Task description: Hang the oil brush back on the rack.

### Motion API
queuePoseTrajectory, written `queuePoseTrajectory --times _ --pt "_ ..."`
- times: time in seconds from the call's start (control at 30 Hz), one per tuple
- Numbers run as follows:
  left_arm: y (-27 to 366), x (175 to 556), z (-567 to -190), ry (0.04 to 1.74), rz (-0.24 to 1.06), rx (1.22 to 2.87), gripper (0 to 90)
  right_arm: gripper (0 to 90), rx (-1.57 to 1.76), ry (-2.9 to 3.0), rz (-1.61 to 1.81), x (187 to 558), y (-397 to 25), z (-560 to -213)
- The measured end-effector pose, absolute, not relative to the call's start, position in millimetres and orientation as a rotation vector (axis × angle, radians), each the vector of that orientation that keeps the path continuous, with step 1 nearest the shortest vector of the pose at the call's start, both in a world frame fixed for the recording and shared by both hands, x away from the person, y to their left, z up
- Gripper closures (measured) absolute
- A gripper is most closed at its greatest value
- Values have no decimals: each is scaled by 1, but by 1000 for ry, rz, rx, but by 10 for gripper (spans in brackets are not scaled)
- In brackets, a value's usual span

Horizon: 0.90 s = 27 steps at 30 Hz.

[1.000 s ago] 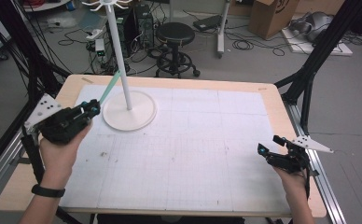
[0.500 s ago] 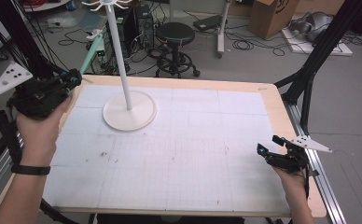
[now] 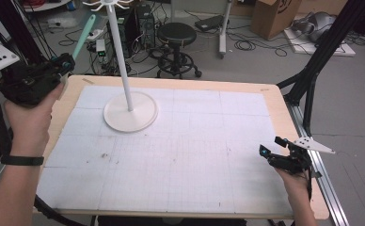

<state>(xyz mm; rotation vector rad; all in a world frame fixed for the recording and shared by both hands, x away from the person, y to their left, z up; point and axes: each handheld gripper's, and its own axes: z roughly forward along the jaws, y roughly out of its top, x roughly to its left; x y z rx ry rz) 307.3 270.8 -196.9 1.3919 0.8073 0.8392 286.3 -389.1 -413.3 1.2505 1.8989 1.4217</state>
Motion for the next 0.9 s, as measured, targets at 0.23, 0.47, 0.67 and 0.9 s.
queuePoseTrajectory --times 0.23,0.47,0.67,0.9 --pt "274 311 -190 816 842 1386 825 157 1246 1901 1418 286 -389 -413" --pt "276 315 -186 824 844 1395 825 157 1246 1904 1416 287 -389 -414" --pt "274 321 -184 828 846 1402 824 157 1247 1904 1417 287 -389 -414" --pt "273 325 -185 831 848 1419 824 158 1245 1904 1417 287 -390 -414"
